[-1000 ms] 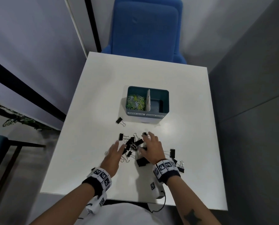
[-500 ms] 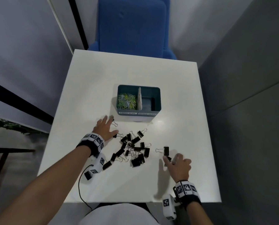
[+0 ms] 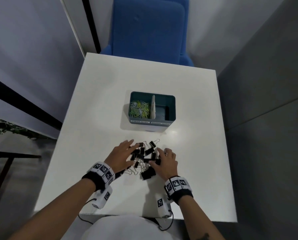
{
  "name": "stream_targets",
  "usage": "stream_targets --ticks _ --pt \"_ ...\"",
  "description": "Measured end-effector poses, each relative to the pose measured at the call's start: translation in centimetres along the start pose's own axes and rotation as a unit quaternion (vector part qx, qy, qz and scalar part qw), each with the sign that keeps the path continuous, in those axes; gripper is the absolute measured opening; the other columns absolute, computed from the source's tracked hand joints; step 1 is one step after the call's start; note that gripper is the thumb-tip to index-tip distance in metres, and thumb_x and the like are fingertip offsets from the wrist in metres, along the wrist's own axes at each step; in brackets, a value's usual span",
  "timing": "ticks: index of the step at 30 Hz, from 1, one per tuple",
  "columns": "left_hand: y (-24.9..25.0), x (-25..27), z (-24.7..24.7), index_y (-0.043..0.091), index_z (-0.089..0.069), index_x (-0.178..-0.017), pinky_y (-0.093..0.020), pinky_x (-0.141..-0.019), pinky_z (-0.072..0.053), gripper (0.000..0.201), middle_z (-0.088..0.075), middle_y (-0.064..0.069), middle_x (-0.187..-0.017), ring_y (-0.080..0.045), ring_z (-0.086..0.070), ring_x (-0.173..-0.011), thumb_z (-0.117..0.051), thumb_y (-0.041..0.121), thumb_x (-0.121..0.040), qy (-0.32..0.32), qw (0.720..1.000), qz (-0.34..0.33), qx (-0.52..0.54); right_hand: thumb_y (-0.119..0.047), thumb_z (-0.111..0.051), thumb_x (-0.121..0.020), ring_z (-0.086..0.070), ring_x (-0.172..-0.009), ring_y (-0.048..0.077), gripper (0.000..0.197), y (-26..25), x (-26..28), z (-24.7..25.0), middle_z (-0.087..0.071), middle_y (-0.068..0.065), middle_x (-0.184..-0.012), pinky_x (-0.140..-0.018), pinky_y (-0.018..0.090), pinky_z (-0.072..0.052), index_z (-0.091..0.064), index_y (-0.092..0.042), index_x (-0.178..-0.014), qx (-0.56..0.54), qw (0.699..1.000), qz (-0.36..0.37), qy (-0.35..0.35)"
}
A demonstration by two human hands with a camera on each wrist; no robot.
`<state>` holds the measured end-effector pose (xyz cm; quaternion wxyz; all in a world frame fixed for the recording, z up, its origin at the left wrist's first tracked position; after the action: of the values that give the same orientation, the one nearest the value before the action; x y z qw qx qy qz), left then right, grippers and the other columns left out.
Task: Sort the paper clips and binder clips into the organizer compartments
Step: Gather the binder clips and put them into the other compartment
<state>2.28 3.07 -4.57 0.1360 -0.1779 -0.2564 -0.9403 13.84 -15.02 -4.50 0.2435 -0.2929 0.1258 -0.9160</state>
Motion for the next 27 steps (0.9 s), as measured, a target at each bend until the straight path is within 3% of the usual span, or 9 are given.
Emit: stream_targets --ticks 3,6,9,14,15,17,20,24,27 --pt "-3.4 4.1 1.0 0.032 -0.01 -0.151 -0.041 -0.103 -0.036 0.091 -0.016 -0.001 -0.157 -0.022 -0.026 -0.139 -0.067 0.049 -0.082 0.033 0.995 0.094 0.02 -0.062 -0.063 -0.078 -0.024 -0.137 0.029 0.078 1.2 0.1 1.2 -0.029 0.008 -0.148 -0.104 0.05 -0.036 -0.034 -0.032 -0.144 -0.021 0.999 -0.015 0.019" --pt "-7.2 8.8 0.0 0.027 -0.006 -0.152 -0.033 -0.08 -0.047 0.109 -0.025 -0.005 -0.142 -0.023 -0.049 -0.117 -0.072 0.06 -0.072 -0.016 0.984 0.173 0.025 -0.065 -0.066 -0.074 -0.028 -0.133 0.03 0.085 3.2 0.4 2.4 -0.03 0.01 -0.146 -0.1 0.05 -0.04 -0.034 -0.028 -0.144 -0.032 0.998 -0.043 0.029" --pt "-9.0 11.8 -2.3 0.024 -0.001 -0.152 -0.03 -0.075 -0.048 0.121 -0.03 -0.006 -0.127 -0.022 -0.056 -0.088 -0.079 0.055 -0.065 -0.067 0.975 0.21 0.041 -0.061 -0.075 -0.069 -0.032 -0.123 0.03 0.086 4.3 0.3 2.7 -0.036 0.01 -0.135 -0.093 0.045 -0.044 -0.038 -0.024 -0.138 -0.056 0.997 -0.042 0.02" --pt "-6.1 10.9 -3.4 0.032 -0.008 -0.151 -0.03 -0.097 -0.039 0.097 -0.03 -0.014 -0.142 -0.03 -0.05 -0.119 -0.073 0.021 -0.081 -0.054 0.97 0.174 0.158 -0.065 -0.08 -0.056 -0.028 -0.126 0.028 0.105 2.3 0.2 0.8 -0.028 0.004 -0.143 -0.093 0.044 -0.048 -0.029 -0.036 -0.144 -0.011 1.0 0.015 -0.019" --pt "-5.4 10.3 -3.3 0.038 -0.011 -0.15 -0.03 -0.096 -0.039 0.093 -0.033 -0.013 -0.14 -0.031 -0.051 -0.118 -0.072 0.019 -0.082 -0.034 0.972 0.156 0.172 -0.067 -0.08 -0.054 -0.027 -0.128 0.028 0.11 1.8 0.1 0.4 -0.025 0.004 -0.145 -0.093 0.046 -0.048 -0.026 -0.038 -0.145 0.008 0.999 0.022 -0.026" --pt "-4.2 8.8 -3.1 0.054 -0.006 -0.143 -0.032 -0.086 -0.048 0.095 -0.039 -0.003 -0.121 -0.026 -0.058 -0.097 -0.071 0.021 -0.083 0.0 0.981 0.11 0.157 -0.068 -0.08 -0.05 -0.025 -0.131 0.03 0.115 1.0 -0.1 -0.2 -0.02 0.004 -0.149 -0.094 0.048 -0.048 -0.02 -0.042 -0.145 0.04 0.998 0.029 -0.04" --pt "-2.3 7.2 -2.9 0.043 -0.009 -0.149 -0.027 -0.069 -0.049 0.091 -0.034 0.005 -0.114 -0.014 -0.051 -0.079 -0.069 0.03 -0.081 -0.006 0.989 0.091 0.114 -0.06 -0.084 -0.051 -0.024 -0.131 0.031 0.117 0.1 -0.1 -0.6 -0.018 0.006 -0.149 -0.094 0.048 -0.047 -0.019 -0.041 -0.146 0.067 0.996 0.039 -0.049" --pt "0.1 5.7 -3.1 0.037 -0.013 -0.148 -0.033 -0.078 -0.05 0.089 -0.027 -0.001 -0.132 -0.023 -0.05 -0.105 -0.063 0.046 -0.076 0.002 0.991 0.114 0.069 -0.056 -0.085 -0.054 -0.026 -0.128 0.031 0.112 -0.3 0.0 -1.1 -0.021 0.008 -0.146 -0.096 0.045 -0.046 -0.025 -0.034 -0.146 0.071 0.996 0.044 -0.037" --pt "0.9 4.8 -3.8 0.033 -0.014 -0.149 -0.036 -0.08 -0.049 0.088 -0.029 -0.005 -0.132 -0.024 -0.04 -0.115 -0.066 0.042 -0.078 0.006 0.992 0.122 0.044 -0.051 -0.086 -0.056 -0.027 -0.127 0.029 0.101 -0.3 0.1 -1.2 -0.024 0.007 -0.142 -0.094 0.043 -0.048 -0.035 -0.028 -0.14 0.029 0.999 0.037 -0.025"
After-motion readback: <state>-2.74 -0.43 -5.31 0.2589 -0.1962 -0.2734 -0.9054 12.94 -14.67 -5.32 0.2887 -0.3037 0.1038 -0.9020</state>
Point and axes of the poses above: each hand's wrist, its own x-axis away from the middle knuckle, its own z-axis out of the back of the hand, y = z × x, the point moved 5 cm from there along -x, towards the middle knuckle
